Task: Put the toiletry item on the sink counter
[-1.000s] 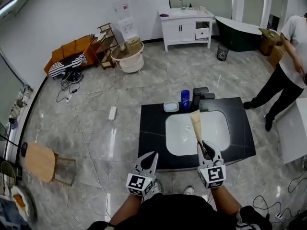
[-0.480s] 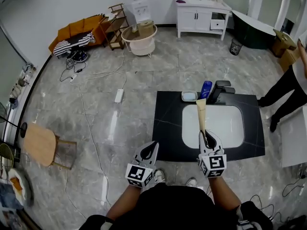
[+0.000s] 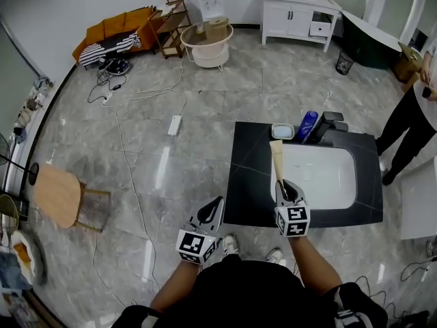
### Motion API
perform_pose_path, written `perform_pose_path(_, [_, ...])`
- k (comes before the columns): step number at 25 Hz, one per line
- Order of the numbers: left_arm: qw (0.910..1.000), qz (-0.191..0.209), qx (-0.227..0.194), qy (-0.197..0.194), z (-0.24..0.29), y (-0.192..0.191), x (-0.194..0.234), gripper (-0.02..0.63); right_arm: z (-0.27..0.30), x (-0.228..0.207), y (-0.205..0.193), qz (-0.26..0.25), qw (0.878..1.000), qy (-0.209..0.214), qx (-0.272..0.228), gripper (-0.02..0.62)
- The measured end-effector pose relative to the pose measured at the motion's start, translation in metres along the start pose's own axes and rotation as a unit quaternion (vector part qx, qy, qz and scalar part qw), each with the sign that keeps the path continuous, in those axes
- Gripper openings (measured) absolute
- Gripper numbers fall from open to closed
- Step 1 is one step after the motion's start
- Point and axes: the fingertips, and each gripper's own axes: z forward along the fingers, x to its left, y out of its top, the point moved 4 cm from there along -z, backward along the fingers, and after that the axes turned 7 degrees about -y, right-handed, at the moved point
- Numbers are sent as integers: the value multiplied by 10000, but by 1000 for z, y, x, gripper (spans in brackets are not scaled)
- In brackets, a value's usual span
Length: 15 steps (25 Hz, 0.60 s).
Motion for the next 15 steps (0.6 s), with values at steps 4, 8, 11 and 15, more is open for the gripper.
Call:
perform_pose_path(4, [10000,-38,24,44,-3,-4,9,6,26,11,-23,-90,9992,-6,401,40])
perform_pose_path(8, [9999,-107,69,103,-8,-10,18,6,48,16,-51,-212,9960,-108,859,41])
perform_pose_path(11, [9996,-135,117,196,-16,-16,25,6,61,23,-67,-297,9931,-154,1123,41])
perform_pose_path(15, [9991,-205,196,311,-25,-25,33,6,77,27,-86,-420,9880,-253,1465,41])
